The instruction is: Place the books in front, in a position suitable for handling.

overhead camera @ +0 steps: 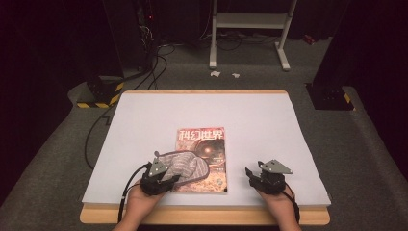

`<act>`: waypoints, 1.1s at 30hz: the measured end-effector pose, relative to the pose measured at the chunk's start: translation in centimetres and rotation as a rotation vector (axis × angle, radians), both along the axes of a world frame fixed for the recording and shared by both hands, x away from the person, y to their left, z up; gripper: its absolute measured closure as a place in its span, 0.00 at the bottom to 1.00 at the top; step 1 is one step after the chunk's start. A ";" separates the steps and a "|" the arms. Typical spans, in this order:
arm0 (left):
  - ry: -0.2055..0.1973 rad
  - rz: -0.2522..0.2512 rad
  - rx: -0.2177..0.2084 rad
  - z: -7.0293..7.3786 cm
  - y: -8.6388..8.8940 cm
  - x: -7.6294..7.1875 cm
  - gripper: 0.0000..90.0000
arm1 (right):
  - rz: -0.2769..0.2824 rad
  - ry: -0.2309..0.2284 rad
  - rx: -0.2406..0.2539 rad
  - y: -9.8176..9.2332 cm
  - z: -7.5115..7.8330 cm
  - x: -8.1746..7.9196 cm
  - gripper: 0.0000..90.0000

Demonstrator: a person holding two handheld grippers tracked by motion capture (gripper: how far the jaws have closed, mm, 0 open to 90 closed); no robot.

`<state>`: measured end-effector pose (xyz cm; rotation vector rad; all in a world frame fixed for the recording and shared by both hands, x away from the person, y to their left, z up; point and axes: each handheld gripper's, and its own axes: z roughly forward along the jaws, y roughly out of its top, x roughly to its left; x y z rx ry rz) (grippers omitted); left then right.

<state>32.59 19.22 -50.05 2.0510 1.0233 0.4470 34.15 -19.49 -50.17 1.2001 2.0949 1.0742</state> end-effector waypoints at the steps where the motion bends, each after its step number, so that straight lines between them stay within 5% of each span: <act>1: -0.005 0.001 -0.001 0.0 0.0 0.0 0.67 | -0.001 -0.001 0.001 0.0 0.0 0.0 0.47; 14: -0.057 0.060 -0.025 1.0 2.1 0.7 0.68 | 0.003 0.003 0.001 0.1 -0.1 0.1 0.47; 33: -0.107 0.268 -0.044 1.8 8.5 2.2 0.68 | 0.007 0.002 -0.005 0.1 -0.1 0.1 0.47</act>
